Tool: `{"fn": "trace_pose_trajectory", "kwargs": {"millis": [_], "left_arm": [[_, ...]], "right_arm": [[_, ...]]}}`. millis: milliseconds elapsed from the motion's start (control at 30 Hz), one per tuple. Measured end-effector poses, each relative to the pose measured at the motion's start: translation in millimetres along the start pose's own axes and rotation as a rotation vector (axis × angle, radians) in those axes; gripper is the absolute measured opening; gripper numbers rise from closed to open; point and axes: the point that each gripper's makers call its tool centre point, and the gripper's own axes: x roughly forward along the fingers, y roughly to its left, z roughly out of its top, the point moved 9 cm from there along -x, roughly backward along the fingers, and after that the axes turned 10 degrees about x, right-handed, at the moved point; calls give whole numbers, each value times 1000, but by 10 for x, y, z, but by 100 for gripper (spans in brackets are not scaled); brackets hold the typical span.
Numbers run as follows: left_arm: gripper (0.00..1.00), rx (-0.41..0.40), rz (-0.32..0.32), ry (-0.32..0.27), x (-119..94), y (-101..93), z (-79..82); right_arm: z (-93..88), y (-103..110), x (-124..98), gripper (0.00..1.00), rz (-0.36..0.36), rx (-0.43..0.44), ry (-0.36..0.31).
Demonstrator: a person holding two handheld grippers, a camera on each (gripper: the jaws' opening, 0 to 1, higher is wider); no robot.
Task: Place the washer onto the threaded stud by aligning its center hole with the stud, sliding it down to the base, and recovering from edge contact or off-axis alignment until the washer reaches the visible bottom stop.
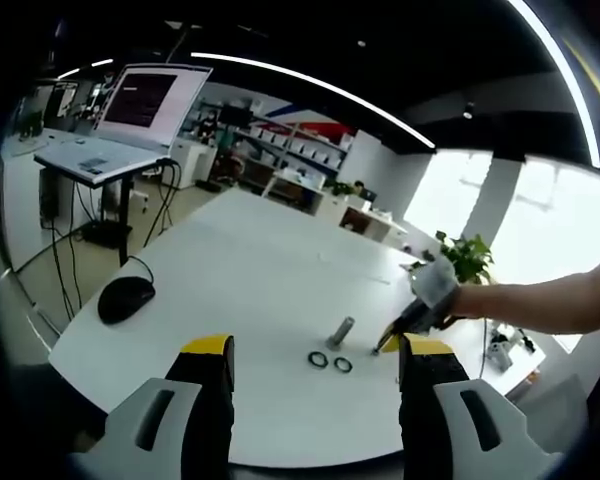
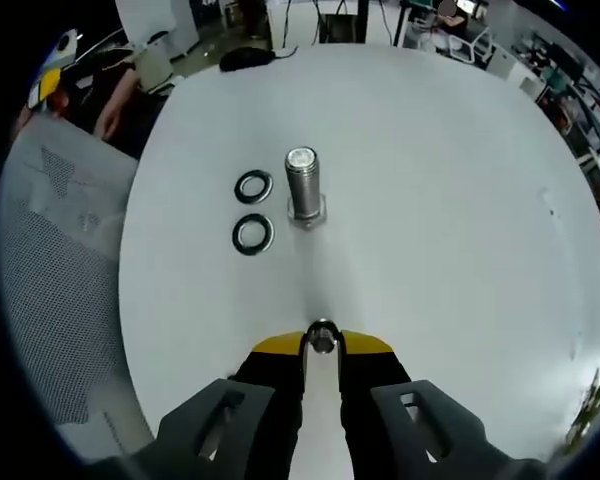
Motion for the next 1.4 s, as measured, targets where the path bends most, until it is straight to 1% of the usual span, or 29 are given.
{"fn": "trace_pose_trajectory", "kwargs": {"millis": [200,467,567,633,700,800,933,1067,1133,1267,1400], "left_arm": [[66,-4,3,-5,0,4,2],[66,-6,3,-6,1,3,7],[66,-9,3,-7,1,5,8],[66,-7,0,-5,3,1,8],[66,-5,-2,-3,5,1,7],[66,-3,-4,-1,7,-3,7],[66,2,-10,-2,9,-14,7],[68,11,-19,-11,9,-27,12],[70,11,-15,-16,6,-26,15],[70,19,-51,-40,6,-56,36],[70,18,-58,-36,11,-61,34]], "right_arm": [[-10,3,47,13,4,2,11],[-7,12,40,14,8,16,11],[-13,21,-1,21,-6,30,3],[-28,21,-54,21,-10,44,-12],[-56,37,-122,21,-21,58,-23],[-135,104,-210,21,-19,85,-36],[-258,191,-278,21,-31,116,-43],[-372,289,-310,21,-36,126,-41],[-405,329,-317,21,-34,135,-39],[-466,423,-293,21,-25,144,-31],[-530,499,-226,21,-10,148,-13]]}}
